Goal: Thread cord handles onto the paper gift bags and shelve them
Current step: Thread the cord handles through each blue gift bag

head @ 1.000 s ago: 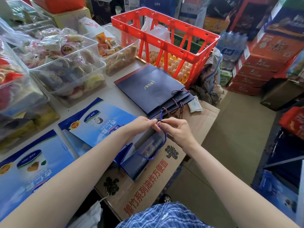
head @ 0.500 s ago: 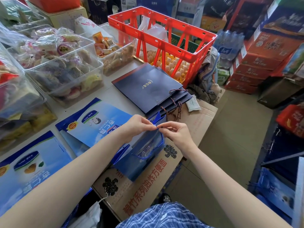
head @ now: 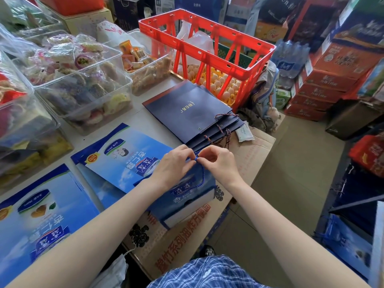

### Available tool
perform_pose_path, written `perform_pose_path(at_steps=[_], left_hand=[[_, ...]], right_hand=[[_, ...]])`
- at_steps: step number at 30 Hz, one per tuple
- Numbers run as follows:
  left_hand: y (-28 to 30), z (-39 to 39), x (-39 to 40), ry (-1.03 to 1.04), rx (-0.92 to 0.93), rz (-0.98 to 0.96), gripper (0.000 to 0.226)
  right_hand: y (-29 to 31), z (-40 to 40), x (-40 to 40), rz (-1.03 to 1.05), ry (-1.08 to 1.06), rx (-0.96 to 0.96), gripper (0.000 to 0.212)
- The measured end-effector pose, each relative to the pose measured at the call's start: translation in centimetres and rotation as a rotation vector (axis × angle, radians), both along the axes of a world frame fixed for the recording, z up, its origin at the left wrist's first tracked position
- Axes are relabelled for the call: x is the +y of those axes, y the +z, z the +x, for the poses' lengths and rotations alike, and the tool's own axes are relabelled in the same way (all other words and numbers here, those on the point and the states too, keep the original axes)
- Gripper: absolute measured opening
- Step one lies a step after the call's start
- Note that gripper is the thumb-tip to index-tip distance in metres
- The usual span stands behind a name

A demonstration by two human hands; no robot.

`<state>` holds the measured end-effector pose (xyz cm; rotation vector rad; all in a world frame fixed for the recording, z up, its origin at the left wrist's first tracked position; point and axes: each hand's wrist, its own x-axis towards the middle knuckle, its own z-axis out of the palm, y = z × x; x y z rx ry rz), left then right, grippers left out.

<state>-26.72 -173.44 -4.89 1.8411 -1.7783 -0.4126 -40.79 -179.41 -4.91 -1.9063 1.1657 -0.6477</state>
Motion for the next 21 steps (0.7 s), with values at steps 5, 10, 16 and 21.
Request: perform_pose_path(at_steps=[5,10,16,21], left_hand=[[-0.2,0.1,-0.1,0.012,0.022,-0.033,0.012],[-0.4,0.1,-0.3,0.104,0.147,0.001,0.012],[-0.5,-0.3,-0.6,0.22,0.247,0.035,0.012],[-0.4,-0.2,-1.0,0.255,0.274,0.042,0.011]], right_hand=[[0.3,0.1,-0.1,-0.002,0.013,0.043,0.011],[1.0,0.4,-0.3,-0.018,0.031,0.112,0.012],[1.4,0.3,-0.8,-0.039,0.095,0.205,0.013],[1.4,0.4,-1.3,0.018,0.091,0.177,0.013]])
